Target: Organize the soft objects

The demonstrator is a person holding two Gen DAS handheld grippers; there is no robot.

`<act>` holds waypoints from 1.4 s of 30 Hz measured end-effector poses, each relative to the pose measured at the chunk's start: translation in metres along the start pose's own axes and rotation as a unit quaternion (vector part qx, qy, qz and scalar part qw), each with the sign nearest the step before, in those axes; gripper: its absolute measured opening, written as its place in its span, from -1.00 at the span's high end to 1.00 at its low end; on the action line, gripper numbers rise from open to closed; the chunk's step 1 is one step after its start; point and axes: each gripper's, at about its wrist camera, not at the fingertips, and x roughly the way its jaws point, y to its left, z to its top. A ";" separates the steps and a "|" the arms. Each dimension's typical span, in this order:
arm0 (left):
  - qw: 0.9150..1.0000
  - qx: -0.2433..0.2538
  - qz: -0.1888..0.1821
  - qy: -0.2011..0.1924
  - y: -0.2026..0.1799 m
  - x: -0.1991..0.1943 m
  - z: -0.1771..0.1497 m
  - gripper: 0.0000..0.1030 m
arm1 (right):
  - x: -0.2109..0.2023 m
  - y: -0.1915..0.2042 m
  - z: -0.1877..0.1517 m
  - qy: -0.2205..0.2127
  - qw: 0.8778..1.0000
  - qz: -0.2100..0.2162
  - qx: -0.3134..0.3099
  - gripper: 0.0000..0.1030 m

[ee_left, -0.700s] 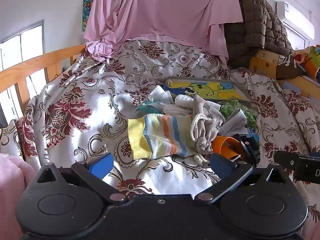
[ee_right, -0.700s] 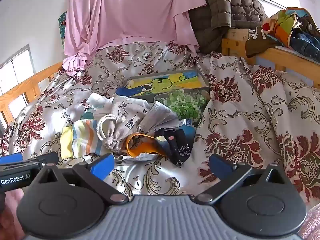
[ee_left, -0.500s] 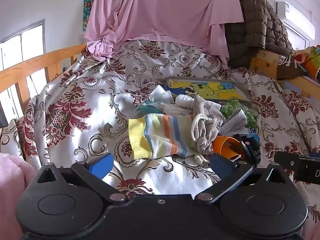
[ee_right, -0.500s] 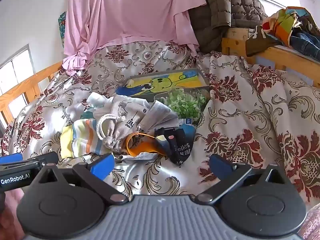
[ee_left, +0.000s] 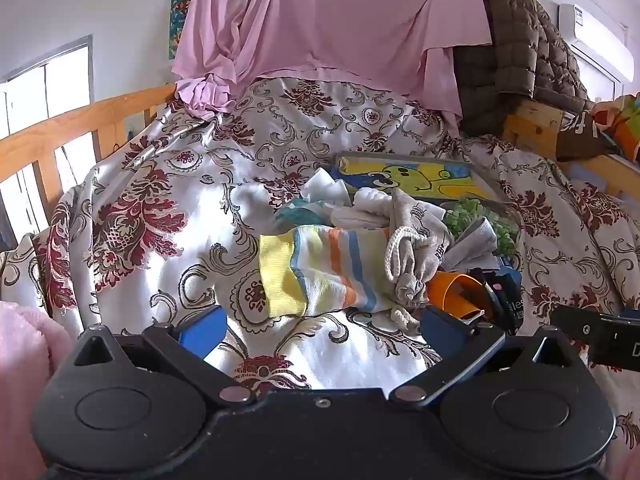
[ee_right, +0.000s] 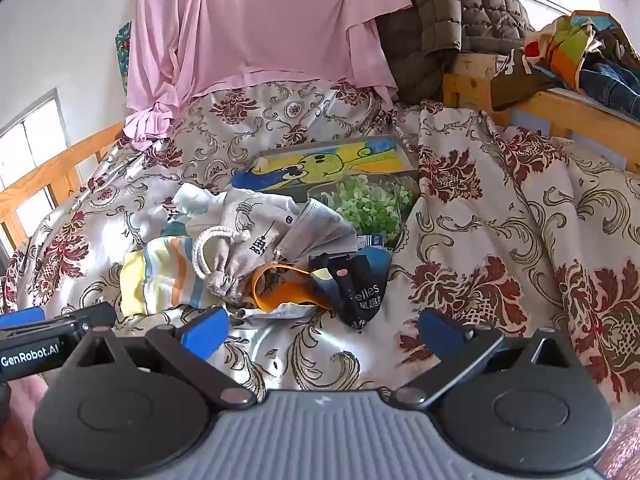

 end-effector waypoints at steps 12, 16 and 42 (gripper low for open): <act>1.000 -0.002 -0.002 0.001 0.000 0.000 0.000 -0.99 | 0.000 0.000 0.000 0.001 1.000 0.000 0.000 -0.99; 1.000 -0.003 -0.006 0.004 0.006 0.005 -0.004 -0.99 | 0.000 0.000 0.000 0.001 1.000 0.000 0.000 -0.99; 1.000 -0.005 -0.007 0.005 0.003 0.003 -0.004 -0.99 | 0.000 0.000 -0.001 0.002 1.000 0.001 0.001 -0.99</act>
